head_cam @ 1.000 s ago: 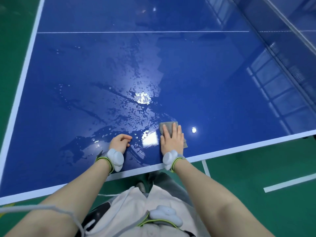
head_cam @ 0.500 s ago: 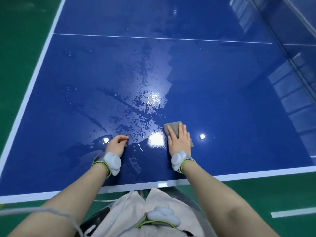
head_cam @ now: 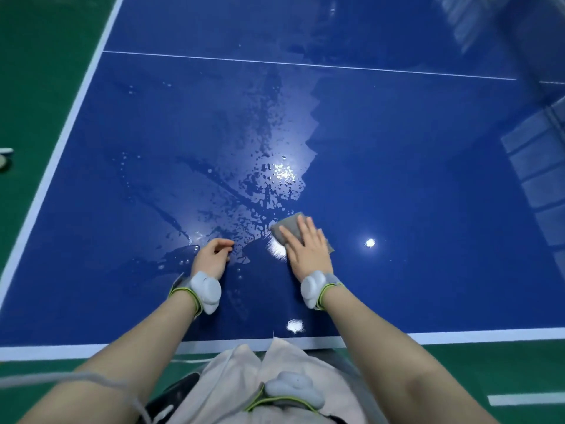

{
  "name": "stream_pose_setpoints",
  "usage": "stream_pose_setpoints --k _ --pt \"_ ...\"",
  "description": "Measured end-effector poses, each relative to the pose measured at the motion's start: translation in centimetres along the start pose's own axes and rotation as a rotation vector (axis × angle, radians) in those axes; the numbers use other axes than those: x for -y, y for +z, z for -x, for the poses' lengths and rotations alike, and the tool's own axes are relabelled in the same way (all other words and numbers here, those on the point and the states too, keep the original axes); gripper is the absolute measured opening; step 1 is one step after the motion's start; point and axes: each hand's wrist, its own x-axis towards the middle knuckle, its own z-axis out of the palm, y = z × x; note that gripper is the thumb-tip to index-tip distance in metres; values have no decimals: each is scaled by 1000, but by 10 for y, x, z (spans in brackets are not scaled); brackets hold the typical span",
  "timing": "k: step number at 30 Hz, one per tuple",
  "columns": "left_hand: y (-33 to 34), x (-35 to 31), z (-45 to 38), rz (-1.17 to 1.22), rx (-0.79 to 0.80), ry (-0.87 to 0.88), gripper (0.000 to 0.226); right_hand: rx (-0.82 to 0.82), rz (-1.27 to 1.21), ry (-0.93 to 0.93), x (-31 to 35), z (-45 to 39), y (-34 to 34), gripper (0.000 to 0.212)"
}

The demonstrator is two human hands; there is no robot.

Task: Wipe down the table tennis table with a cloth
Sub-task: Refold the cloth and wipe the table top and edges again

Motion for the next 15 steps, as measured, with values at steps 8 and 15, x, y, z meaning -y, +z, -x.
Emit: stream_pose_setpoints --k 8,15 --pt "2 -4 -2 4 -31 -12 23 -17 58 49 49 -19 15 46" --pt "4 -20 -13 -3 -23 -2 25 -4 129 -307 6 -40 5 44"
